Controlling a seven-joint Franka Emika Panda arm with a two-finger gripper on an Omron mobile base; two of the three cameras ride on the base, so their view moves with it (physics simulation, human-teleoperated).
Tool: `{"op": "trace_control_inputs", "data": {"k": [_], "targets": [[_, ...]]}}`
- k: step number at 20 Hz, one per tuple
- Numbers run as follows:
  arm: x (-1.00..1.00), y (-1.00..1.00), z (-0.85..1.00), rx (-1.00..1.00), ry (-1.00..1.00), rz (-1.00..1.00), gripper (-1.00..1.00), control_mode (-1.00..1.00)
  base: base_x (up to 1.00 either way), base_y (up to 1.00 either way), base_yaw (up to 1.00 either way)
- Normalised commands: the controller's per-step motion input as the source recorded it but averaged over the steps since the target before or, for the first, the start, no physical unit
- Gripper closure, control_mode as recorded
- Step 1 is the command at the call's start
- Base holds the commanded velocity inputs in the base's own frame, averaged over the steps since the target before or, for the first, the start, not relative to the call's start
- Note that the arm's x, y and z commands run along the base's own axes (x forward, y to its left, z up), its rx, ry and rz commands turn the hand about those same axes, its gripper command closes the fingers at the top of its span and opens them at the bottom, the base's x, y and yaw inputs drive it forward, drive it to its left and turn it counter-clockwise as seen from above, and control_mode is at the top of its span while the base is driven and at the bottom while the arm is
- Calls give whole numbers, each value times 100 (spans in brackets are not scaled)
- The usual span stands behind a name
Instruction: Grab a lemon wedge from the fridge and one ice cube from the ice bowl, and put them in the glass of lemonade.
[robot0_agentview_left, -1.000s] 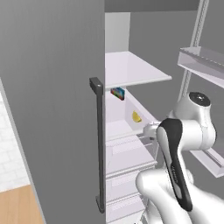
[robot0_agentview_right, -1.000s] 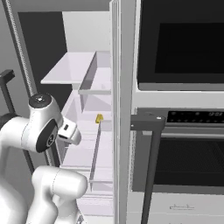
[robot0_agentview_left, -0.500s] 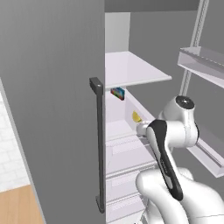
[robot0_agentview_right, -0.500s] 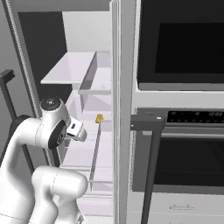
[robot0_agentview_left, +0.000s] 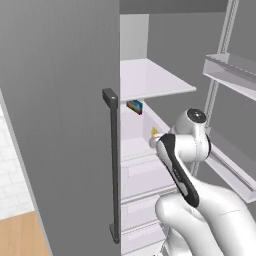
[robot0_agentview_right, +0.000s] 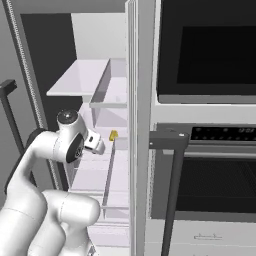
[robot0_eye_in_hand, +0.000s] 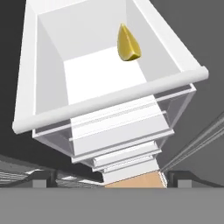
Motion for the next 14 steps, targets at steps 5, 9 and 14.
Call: {"op": "trace_control_inputs", "data": {"k": [5,9,14], "targets": [[56,0,-13,-1,0,0,-100,-100,0,0,0],[52,0,-10,0,0,0,-100,-100,0,0,0],[43,-6,0,0,0,0,-100,-100,0,0,0]]}}
